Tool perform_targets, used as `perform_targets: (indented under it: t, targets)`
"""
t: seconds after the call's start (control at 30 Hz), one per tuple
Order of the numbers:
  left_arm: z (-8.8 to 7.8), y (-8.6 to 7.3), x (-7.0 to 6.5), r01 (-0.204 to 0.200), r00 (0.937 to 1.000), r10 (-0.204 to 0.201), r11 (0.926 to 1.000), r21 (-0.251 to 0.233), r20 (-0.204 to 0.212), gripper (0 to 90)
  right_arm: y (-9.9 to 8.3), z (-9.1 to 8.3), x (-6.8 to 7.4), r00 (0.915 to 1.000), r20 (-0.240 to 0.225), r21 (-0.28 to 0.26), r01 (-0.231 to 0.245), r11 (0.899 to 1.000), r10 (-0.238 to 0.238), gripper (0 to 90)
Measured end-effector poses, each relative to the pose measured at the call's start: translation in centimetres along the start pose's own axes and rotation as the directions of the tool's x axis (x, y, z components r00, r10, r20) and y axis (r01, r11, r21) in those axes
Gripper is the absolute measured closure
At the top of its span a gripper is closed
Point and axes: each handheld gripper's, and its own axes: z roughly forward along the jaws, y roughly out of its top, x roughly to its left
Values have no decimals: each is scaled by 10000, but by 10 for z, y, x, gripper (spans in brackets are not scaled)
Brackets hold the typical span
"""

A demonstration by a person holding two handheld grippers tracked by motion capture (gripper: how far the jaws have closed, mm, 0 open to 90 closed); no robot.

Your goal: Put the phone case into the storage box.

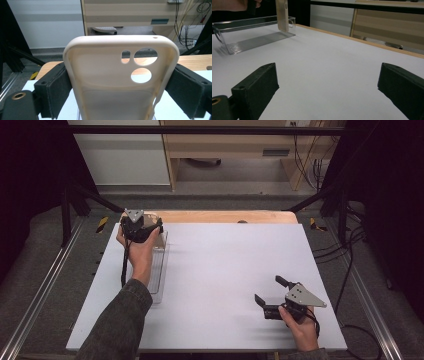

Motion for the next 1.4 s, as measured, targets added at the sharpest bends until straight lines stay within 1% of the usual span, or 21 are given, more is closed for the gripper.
perform_targets:
  t: [0.07, 0.1, 0.33, 0.5, 0.63, 0.83, 0.97, 1.13, 1.27, 1.4]
  targets:
    - [1, 0, 1, 173, 9998, -173, 9998, -20, -33, 108, 0, 0, 0, 10000, -15, 34, 7, 10000, -7, 29]
    - [1, 0, 1, 193, 9998, -193, 9998, -27, -42, 108, 0, 1, 0, 10000, -22, 49, 16, 10000, -16, 28]
    - [0, 0, 3, 152, 9999, -152, 9999, 8, 10, 108, 0, 1, 1, 10000, -14, 65, 3, 10000, -3, 28]
    - [1, 0, 4, 118, 9999, -117, 9998, 168, -54, 107, 0, 0, 2, 10000, -26, 54, -59, 10000, 59, 26]
    - [1, 0, 4, 150, 9998, -149, 9998, 133, -90, 107, 0, -1, 1, 9999, 14, 48, -117, 9999, 117, 26]
    - [2, -1, 3, 189, 9998, -188, 9995, 233, -37, 107, 0, 0, 1, 9999, -1, 60, -109, 9999, 109, 26]
    - [3, -2, 4, 93, 10000, -93, 9993, 351, 4, 107, 0, -1, 1, 9999, 5, 58, -136, 9999, 136, 26]
    - [3, -1, 4, 346, 9993, -350, 9986, 401, 103, 107, 0, 0, 1, 9999, -12, 53, -161, 9999, 161, 26]
    - [1, 4, 2, 193, 9998, -194, 9994, 301, 20, 107, 0, 0, 1, 9999, -4, 50, -152, 9999, 152, 26]
    - [1, 9, 1, 96, 9999, -97, 9996, 268, 53, 107, 0, 0, 0, 9999, 6, 87, -167, 9998, 167, 26]
